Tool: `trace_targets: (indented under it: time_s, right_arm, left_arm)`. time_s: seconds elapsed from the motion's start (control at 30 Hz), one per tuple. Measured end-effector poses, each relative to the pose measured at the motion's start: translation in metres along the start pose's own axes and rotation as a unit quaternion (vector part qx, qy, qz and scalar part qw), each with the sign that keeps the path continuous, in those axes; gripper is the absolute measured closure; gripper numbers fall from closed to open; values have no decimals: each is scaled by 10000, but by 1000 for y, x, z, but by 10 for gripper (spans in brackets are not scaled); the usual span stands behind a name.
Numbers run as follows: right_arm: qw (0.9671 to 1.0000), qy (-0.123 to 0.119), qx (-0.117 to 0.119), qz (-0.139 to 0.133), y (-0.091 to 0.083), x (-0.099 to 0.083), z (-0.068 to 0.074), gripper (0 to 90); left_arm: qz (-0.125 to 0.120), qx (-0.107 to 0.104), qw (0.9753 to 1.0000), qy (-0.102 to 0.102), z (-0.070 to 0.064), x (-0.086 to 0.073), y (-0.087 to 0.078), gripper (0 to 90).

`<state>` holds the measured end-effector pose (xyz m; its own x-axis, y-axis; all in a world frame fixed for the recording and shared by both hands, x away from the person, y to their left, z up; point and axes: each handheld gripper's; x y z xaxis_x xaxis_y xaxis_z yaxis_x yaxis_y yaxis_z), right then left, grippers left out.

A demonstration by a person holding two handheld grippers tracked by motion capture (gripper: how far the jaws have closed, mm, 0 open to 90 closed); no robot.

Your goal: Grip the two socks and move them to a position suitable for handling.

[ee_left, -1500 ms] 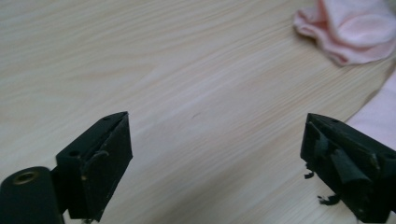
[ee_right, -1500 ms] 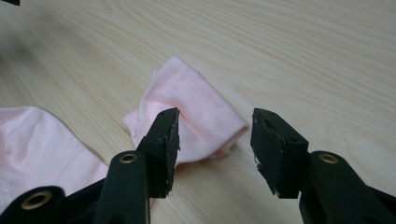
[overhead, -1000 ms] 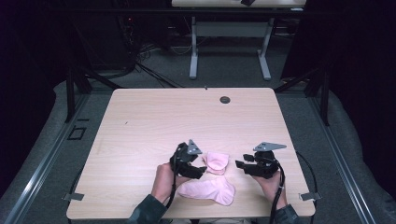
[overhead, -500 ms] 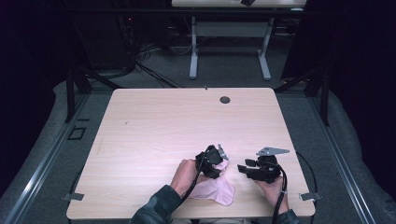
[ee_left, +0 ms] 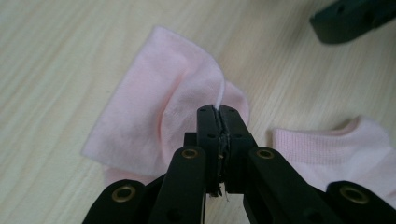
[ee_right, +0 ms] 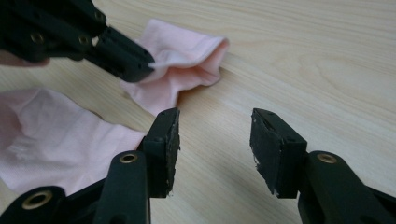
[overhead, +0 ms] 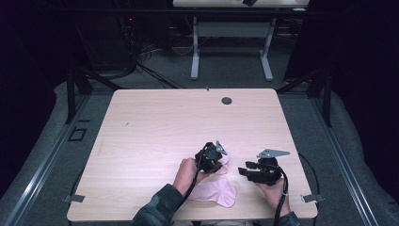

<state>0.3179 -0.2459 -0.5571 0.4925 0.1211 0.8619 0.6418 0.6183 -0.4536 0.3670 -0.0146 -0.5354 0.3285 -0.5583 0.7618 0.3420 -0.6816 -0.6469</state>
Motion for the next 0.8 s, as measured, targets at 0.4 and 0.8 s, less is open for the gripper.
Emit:
trace_targets:
  time_s: [0.4, 0.8]
  right_arm:
    - [9978, -530, 144, 360, 56, 17, 29, 652]
    - [9898, -1124, -26, 877, 70, 17, 23, 729]
  left_arm:
    - [-505, 194, 9971, -527, 23, 0, -29, 882]
    - [-714, 478, 9893, -1175, 56, -21, -58, 882]
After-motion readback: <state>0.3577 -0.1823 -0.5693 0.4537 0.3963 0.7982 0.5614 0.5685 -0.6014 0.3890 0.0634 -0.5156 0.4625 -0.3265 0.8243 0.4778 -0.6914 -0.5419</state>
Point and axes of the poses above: each handheld gripper's, and its own axes: y roughly forward along the jaws, x roughly out of its top, z roughly to its left, and after that the axes turned 14 degrees about -z, right-handed
